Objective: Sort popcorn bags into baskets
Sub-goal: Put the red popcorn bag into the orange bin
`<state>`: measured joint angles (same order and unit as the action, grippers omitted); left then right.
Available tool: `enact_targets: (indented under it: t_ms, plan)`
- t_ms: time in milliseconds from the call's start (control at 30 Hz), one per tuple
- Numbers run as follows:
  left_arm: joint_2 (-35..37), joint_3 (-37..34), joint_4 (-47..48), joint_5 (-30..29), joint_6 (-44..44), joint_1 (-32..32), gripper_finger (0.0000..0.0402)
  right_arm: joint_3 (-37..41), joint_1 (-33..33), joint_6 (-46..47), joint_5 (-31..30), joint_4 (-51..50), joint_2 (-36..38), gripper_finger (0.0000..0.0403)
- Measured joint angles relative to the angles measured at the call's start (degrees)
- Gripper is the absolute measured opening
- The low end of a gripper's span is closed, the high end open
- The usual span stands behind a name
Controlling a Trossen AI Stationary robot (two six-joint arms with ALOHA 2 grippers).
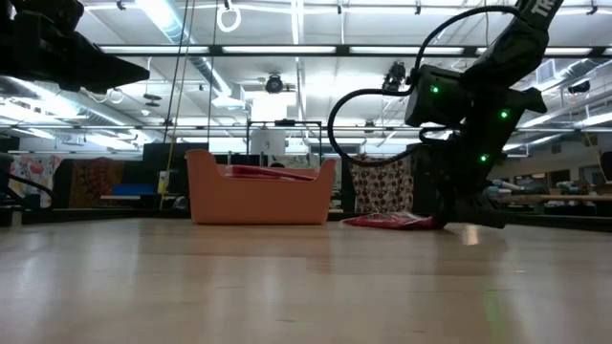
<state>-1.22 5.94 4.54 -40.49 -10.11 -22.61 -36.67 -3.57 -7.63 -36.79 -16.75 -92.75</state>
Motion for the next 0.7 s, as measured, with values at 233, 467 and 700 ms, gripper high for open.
enact_targets:
  t_ms: [233, 467, 700]
  plan:
    - [0.0, 0.0, 0.0, 0.0, 0.0, 0.0, 0.0050, -5.6, 2.8, 1.6, -4.2, -5.0, 0.0, 0.0007]
    - [0.0, 0.0, 0.0, 0.0, -0.1, 0.0, 0.0050, -17.8, 4.6, 1.0, -9.4, -13.3, 0.0, 0.0005]
    - [0.0, 0.0, 0.0, 0.0, 0.0, 0.0, 0.0050, -29.9, 5.7, -4.2, -13.8, -16.2, 0.0, 0.0005]
